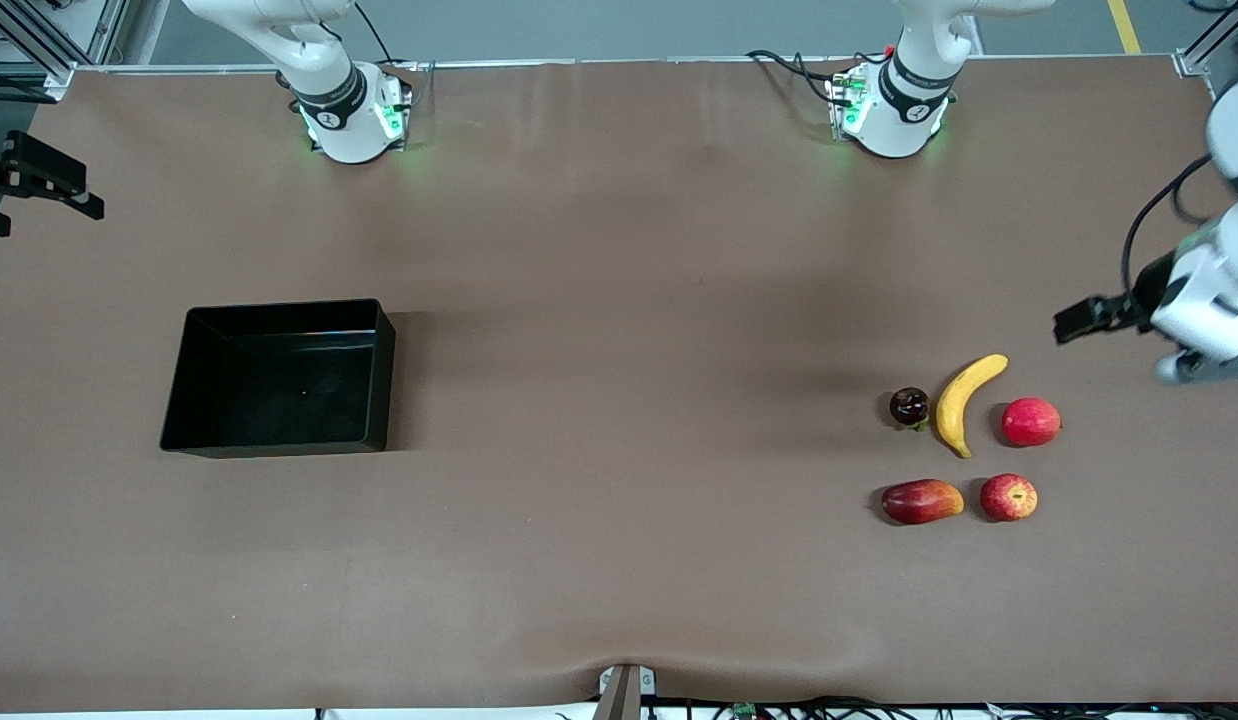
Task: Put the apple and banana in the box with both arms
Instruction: 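Move the left gripper down over the red-yellow apple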
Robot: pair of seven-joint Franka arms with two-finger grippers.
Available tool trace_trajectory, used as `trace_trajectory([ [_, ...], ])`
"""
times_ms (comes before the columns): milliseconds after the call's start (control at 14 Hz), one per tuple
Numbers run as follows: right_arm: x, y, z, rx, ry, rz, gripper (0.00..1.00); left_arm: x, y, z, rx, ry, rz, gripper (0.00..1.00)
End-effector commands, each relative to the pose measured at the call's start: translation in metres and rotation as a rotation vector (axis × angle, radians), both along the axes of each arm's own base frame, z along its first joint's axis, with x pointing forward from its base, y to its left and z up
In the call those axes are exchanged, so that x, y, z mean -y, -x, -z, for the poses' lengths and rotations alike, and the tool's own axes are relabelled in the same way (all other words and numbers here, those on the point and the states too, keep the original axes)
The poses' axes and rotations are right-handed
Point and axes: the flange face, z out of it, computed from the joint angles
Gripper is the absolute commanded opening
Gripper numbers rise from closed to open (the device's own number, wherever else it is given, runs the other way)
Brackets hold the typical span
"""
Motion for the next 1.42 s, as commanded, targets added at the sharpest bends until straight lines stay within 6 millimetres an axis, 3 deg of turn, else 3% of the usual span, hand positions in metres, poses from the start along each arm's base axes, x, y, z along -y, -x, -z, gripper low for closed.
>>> trace_trajectory([
  [0, 0.003, 0.009, -0.002, -0.006, -0.008, 0.018, 1.00, 0.001, -0.017, 0.048, -0.003, -0.014, 0.016, 1.00],
  [142, 0.005, 0.009, -0.003, -0.005, -0.008, 0.023, 1.00, -0.001, -0.029, 0.083, -0.016, -0.020, 0.015, 1.00],
  [285, 0.006, 0.009, -0.002, -0.005, -0.008, 0.026, 1.00, -0.012, -0.045, 0.104, 0.012, -0.027, 0.004, 1.00],
  [499, 0.007, 0.009, -0.002, -0.005, -0.008, 0.028, 1.00, -0.011, -0.075, 0.154, 0.020, -0.036, 0.063, 1.00],
  [784, 0.004, 0.009, -0.002, -0.010, -0.001, 0.107, 1.00, -0.016, -0.099, 0.202, 0.027, -0.050, 0.067, 1.00],
  [1354, 0.008, 0.008, -0.001, -0.012, -0.002, 0.102, 1.00, -0.041, -0.113, 0.256, 0.120, -0.063, 0.052, 1.00],
])
